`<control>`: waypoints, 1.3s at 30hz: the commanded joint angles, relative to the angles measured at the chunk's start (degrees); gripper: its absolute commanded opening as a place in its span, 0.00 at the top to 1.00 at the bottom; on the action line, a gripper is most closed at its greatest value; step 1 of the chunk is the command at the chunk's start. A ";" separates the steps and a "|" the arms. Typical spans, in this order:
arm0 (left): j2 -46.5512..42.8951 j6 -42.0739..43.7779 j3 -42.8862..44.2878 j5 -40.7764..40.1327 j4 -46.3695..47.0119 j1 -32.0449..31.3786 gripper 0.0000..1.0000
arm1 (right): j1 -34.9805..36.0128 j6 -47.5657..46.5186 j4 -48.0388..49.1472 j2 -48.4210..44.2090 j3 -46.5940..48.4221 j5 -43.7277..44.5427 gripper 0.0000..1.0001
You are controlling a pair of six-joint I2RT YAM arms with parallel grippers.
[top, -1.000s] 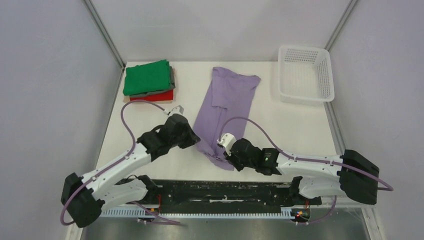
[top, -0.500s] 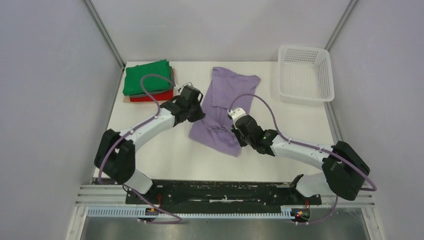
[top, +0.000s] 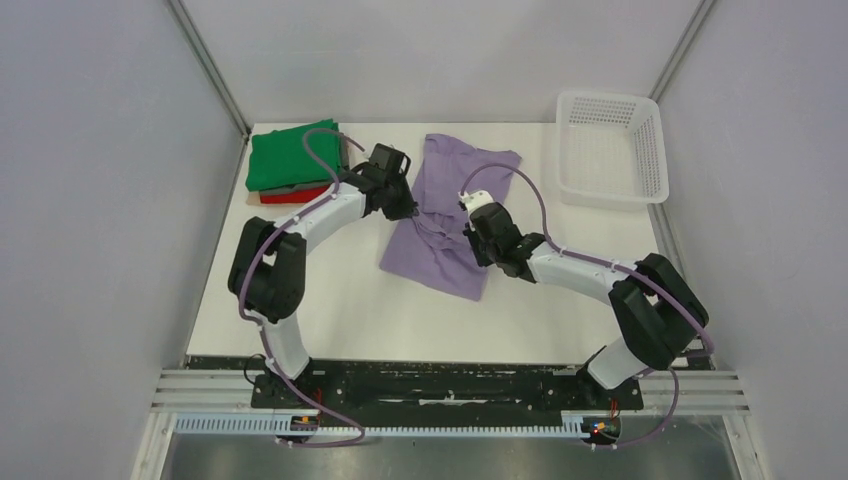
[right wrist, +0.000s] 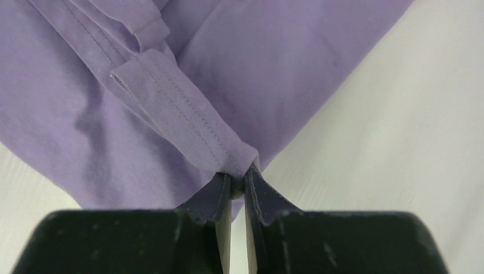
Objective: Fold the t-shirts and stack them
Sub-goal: Fold the folded rectangular tshirt in 1/3 of the way, then grab one side of the 2/3 rectangular tshirt with both arms
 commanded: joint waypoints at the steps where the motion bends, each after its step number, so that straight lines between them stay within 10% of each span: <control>1: 2.56 3.75 4.07 2.06 -0.01 1.72 0.90 | -2.09 -0.65 3.04 2.04 2.86 -0.64 0.97; 11: 10.46 5.70 10.50 5.91 -2.15 4.46 0.82 | -6.76 2.03 7.15 6.74 3.29 -3.01 0.92; 19: 13.35 6.68 18.19 7.31 -5.01 7.66 0.00 | -12.07 3.85 7.95 10.76 8.38 -1.48 0.47; 23: 6.47 8.20 15.68 5.23 -5.65 8.40 0.00 | -13.05 3.03 7.41 7.52 8.24 -0.49 0.02; 39: -18.08 1.90 -27.74 9.32 5.69 8.37 0.00 | -4.19 -1.48 10.79 -16.81 -17.88 -19.82 0.02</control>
